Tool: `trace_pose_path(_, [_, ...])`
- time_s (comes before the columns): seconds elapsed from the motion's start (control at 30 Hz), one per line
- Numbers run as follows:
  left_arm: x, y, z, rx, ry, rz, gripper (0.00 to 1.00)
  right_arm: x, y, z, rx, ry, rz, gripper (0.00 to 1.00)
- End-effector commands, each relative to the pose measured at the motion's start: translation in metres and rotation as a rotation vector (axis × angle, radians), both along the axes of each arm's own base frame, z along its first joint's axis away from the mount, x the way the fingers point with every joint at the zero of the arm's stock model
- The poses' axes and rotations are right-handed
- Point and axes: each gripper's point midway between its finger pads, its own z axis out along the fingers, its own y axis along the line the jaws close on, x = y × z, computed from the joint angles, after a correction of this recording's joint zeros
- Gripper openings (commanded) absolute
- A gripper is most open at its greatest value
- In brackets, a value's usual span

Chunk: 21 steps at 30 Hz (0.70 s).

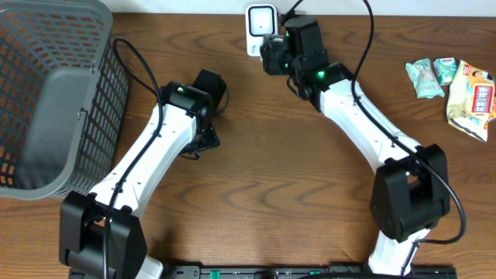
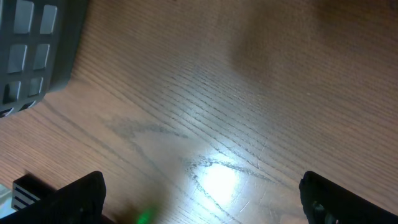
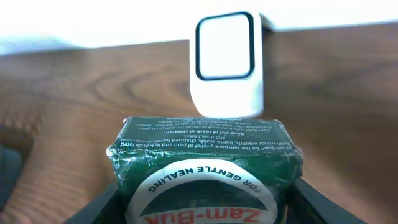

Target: Scan the item barcode

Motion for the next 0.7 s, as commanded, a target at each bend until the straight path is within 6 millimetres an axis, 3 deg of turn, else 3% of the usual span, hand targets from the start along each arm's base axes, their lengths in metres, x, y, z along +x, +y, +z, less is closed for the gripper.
trace_pose_path(0.0, [-0.002,0.004,0.001,0.017,-0.003,0.01,0.98,0.022,0.004,0.005,0.001,-0.049,-0.001,0.52])
trace_pose_path(0.17, [-0.002,0.004,0.001,0.017,-0.003,0.01,0.98,0.058,0.018,0.015,-0.022,-0.119,0.027,0.53])
trace_pose_path(0.4, [-0.002,0.004,0.001,0.017,-0.003,0.01,0.98,0.113,0.031,0.008,-0.054,-0.196,0.032,0.56])
trace_pose_path(0.67, [-0.002,0.004,0.001,0.017,-0.003,0.01,0.98,0.142,0.005,0.004,-0.141,-0.289,-0.139,0.55])
